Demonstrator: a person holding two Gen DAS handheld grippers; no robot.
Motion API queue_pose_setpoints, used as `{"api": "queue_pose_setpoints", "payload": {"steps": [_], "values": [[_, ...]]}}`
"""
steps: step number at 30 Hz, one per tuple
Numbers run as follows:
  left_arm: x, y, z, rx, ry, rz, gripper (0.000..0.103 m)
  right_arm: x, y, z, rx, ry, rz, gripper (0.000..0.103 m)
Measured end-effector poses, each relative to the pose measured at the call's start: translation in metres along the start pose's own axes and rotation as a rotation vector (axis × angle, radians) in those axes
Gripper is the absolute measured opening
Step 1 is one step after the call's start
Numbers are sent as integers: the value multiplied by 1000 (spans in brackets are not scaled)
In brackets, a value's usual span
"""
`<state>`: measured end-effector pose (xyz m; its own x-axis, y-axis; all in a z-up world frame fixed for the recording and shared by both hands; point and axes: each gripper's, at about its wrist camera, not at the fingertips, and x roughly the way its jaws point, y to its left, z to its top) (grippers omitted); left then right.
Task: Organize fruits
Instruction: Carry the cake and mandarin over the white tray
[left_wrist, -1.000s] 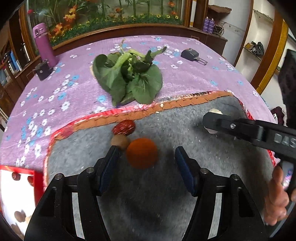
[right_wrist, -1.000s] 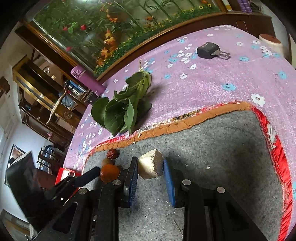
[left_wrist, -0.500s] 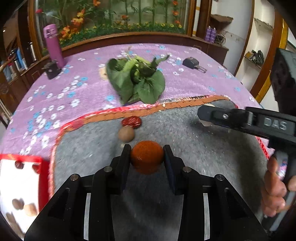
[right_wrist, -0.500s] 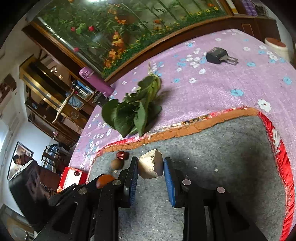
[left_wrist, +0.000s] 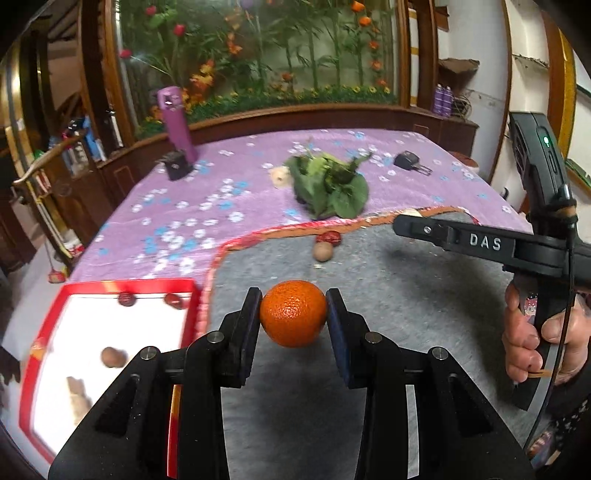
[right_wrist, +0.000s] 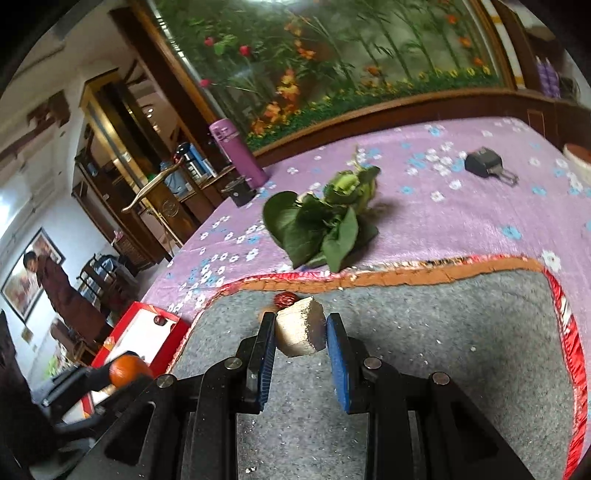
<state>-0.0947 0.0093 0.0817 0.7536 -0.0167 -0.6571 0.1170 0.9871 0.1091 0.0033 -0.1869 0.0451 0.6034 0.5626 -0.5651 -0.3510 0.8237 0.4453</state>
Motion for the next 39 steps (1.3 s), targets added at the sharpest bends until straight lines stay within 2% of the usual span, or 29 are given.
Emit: {"api": "queue_pose_setpoints", "payload": {"steps": [9, 12, 16, 25, 32, 39], "values": [[-25, 36, -10, -46, -56, 90, 34, 6, 24, -12, -119, -17, -59, 27], [-32, 49, -14, -64, -67, 110, 35, 5, 38, -15, -136, -19, -47, 27], [-39, 68, -21, -93, -77, 139, 35, 2, 72, -19, -199, -48, -22, 27], [-52, 117, -43, -184, -80, 191, 35, 36, 165, -33, -332, 22, 32, 27], [-58, 162, -68, -272, -57, 247, 35, 61, 239, -55, -488, 62, -36, 26], [-61, 190, -84, -318, -44, 277, 35, 72, 270, -66, -569, 62, -85, 26]]}}
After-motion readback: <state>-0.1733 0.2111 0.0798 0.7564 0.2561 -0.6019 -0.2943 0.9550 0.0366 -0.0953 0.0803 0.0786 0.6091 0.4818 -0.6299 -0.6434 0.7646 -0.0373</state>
